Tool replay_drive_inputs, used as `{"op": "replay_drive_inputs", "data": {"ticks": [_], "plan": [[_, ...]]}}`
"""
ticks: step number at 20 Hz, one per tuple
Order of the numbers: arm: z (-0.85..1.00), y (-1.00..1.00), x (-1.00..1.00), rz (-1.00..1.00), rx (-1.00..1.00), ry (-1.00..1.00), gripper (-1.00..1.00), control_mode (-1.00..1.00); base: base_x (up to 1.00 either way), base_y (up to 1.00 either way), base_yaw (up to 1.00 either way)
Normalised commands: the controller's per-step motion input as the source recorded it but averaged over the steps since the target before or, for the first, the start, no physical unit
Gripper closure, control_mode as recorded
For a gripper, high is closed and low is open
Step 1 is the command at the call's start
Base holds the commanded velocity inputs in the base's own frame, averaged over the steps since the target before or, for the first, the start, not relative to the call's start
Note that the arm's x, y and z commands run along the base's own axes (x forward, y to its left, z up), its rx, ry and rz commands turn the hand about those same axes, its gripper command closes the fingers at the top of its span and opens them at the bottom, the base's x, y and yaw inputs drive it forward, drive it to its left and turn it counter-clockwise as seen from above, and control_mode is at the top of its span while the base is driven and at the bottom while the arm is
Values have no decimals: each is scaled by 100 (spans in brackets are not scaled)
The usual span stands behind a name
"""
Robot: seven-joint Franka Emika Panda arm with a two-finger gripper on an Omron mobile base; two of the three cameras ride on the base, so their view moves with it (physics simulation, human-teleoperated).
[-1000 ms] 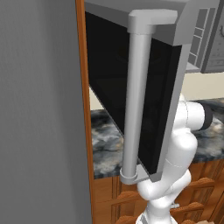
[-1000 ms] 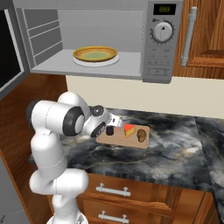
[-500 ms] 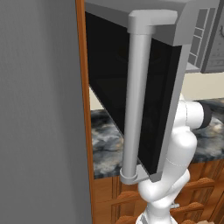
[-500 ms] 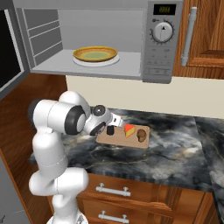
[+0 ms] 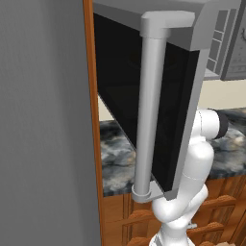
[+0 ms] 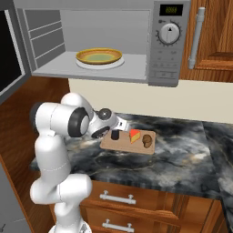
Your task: Retrieve the reheated potato from the microwave, then place the potato, cheese, and condiment on the cutting board.
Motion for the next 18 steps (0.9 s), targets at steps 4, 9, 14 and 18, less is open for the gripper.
{"op": "replay_drive_inputs", "data": {"ticks": [4, 9, 14, 18], "plan": [[-27, -4, -18, 0, 0, 0, -100, -100, 0, 0, 0], [-21, 0, -22, 0, 0, 0, -100, -100, 0, 0, 0], [-8, 2, -20, 0, 0, -3, -100, -100, 0, 0, 0], [-1, 8, -19, 0, 0, -3, -100, -100, 0, 0, 0]]}}
